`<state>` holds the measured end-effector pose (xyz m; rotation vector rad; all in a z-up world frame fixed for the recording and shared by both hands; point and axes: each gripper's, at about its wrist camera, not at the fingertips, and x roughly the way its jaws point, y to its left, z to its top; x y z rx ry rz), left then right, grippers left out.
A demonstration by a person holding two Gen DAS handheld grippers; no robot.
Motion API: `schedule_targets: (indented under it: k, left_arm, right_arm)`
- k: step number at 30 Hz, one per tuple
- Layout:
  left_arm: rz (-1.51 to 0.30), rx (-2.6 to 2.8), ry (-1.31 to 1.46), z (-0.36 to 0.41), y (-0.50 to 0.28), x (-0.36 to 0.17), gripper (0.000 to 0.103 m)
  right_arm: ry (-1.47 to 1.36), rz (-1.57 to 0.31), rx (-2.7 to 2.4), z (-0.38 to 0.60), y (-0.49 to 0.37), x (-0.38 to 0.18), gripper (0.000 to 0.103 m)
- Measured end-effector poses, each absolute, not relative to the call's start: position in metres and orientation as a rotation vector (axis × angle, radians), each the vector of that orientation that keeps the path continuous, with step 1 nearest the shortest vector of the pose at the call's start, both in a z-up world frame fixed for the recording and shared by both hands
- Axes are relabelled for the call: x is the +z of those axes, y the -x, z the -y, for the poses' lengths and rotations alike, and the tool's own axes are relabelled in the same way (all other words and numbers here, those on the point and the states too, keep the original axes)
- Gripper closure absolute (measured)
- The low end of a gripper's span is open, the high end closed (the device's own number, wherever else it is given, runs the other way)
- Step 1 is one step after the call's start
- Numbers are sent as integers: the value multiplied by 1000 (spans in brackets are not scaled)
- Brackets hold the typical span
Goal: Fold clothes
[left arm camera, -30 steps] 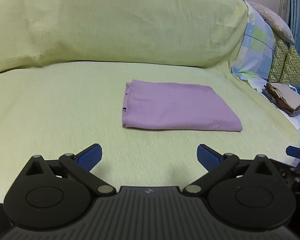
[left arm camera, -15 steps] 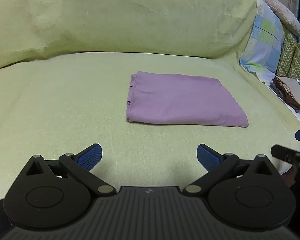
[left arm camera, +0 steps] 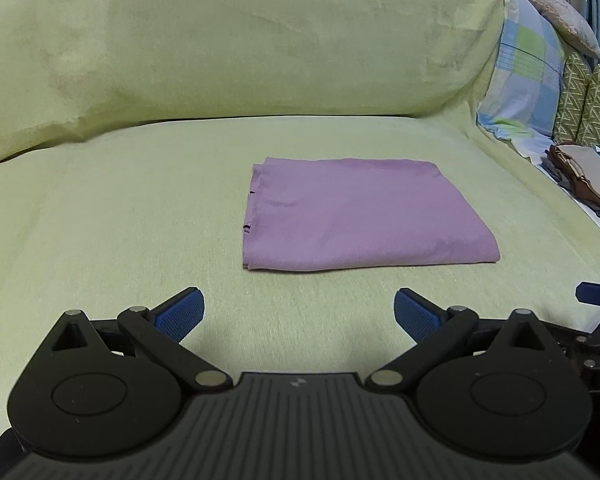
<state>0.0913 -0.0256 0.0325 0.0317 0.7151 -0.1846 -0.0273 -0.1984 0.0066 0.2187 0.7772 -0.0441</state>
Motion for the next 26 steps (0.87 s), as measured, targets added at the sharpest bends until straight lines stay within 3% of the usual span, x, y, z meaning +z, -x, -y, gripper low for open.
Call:
schedule_targets:
  k: [26]
  left_arm:
    - [-717, -178, -39, 22, -95, 30, 1]
  right_arm:
    - [-258, -814, -78, 203, 1, -1, 1]
